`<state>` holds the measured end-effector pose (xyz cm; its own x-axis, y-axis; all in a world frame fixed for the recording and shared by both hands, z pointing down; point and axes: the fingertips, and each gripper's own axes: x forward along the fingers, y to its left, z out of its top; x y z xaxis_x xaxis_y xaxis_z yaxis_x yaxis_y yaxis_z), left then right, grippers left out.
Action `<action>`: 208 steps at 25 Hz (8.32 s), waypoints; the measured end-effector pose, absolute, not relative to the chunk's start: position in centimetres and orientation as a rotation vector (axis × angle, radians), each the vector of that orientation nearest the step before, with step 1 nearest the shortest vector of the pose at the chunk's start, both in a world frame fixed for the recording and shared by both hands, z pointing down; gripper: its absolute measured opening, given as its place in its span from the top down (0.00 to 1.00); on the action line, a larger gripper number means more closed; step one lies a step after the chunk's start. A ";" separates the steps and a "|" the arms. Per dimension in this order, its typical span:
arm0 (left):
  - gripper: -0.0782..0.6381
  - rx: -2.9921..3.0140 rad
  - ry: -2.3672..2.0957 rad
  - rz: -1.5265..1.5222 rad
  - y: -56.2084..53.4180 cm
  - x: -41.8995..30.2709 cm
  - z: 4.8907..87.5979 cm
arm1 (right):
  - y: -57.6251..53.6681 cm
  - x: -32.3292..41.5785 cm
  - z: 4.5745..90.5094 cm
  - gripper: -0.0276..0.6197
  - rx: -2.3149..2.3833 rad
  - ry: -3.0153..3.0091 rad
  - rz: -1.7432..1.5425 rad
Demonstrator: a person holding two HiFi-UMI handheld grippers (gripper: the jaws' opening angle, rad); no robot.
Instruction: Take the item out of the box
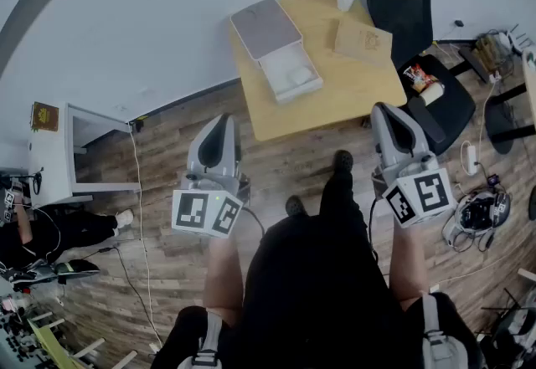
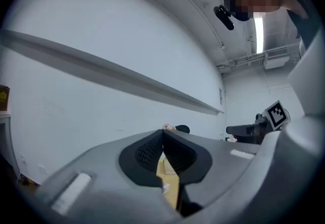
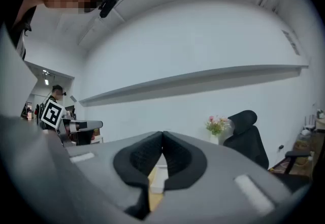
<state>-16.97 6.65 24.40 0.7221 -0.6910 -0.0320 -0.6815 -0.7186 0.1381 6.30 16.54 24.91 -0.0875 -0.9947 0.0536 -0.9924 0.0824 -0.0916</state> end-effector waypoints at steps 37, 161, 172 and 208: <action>0.88 2.791 -1.213 0.031 9.5 -21.6 28.3 | 18.6 3.9 27.6 0.95 -2.137 2.346 -0.241; 0.88 2.318 -1.497 0.320 -11.7 -11.7 40.1 | -12.2 5.9 65.6 0.72 -0.017 4.427 0.263; 0.88 2.308 -1.507 0.328 -11.9 -12.7 40.2 | -12.4 5.5 67.4 0.68 0.215 4.472 0.373; 0.88 2.325 -1.539 0.336 -11.1 -11.1 39.2 | -13.4 6.2 65.8 0.70 0.035 4.428 0.555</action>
